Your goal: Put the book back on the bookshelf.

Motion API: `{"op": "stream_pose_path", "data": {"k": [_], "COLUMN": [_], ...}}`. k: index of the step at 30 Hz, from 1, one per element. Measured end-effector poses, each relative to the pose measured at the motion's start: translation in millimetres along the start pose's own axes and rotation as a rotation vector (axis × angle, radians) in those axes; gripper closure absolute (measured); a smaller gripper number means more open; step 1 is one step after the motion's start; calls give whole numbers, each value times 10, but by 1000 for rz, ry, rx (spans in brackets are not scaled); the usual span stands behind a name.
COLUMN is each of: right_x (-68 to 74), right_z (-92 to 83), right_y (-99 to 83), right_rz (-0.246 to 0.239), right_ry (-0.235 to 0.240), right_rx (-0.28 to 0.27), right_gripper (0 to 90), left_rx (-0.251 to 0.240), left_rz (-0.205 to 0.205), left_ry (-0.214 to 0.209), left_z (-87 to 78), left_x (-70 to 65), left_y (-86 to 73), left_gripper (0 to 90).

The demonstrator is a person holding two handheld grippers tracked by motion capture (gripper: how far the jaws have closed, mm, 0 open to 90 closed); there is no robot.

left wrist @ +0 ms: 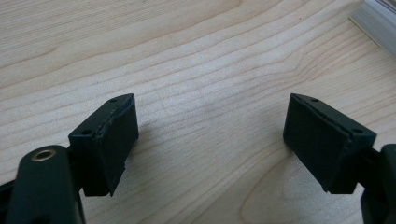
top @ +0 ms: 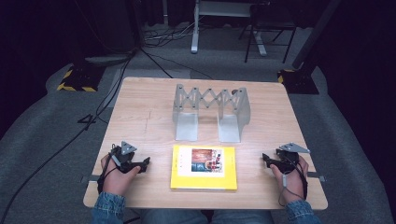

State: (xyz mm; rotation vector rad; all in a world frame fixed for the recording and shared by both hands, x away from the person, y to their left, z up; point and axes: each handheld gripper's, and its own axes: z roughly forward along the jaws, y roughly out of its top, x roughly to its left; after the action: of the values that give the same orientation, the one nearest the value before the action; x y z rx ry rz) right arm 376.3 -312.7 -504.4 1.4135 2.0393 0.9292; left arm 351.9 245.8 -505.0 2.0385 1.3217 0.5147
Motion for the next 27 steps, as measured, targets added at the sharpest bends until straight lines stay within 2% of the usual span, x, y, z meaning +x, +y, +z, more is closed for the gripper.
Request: {"op": "stream_pose_path", "data": {"k": [4, 5, 12, 13, 16, 17, 18, 19, 20, 21, 22, 24, 27], "right_x": [0, 0, 5, 6, 17, 27, 27, 31, 31, 29, 29, 25, 24], "right_z": [-1, -1, -9, -9, -16, -25, -25, -31, -34, -35, -35, -36, -55], "right_y": [0, 0, -3, -3, -10, -16, -16, -22, -24, -25, -25, -27, -35], "right_rz": [-1, -1, -4, -6, -9, -12, -12, -16, -15, -14, -14, -16, -14], "right_ry": [5, 5, 15, 17, 18, 20, 20, 23, 25, 27, 27, 30, 27], "right_rx": [0, 0, 4, 4, 4, 6, 6, 6, 6, 6, 6, 5, 12], "right_gripper": [334, 334, 328, 323, 317, 316, 316, 314, 314, 314, 314, 311, 309], "left_rx": [10, 8, -15, -23, -50, -64, -64, -76, -76, -93, -93, -88, -63], "left_rz": [-9, -28, -49, -60, -58, -51, -51, -58, -58, -75, -75, -61, -26], "left_ry": [-3, -15, -46, -63, -100, -133, -133, -202, -202, -281, -281, -308, -307], "left_z": [-20, -24, -92, -113, -170, -192, -192, -203, -203, -195, -195, -171, -93], "left_x": [-1, -6, -46, -63, -145, -217, -217, -286, -286, -364, -364, -454, -573], "left_y": [14, 18, 76, 97, 176, 233, 233, 289, 289, 340, 340, 384, 417], "left_gripper": [243, 243, 266, 266, 269, 269, 270, 270, 270, 269, 270, 269, 268]}}
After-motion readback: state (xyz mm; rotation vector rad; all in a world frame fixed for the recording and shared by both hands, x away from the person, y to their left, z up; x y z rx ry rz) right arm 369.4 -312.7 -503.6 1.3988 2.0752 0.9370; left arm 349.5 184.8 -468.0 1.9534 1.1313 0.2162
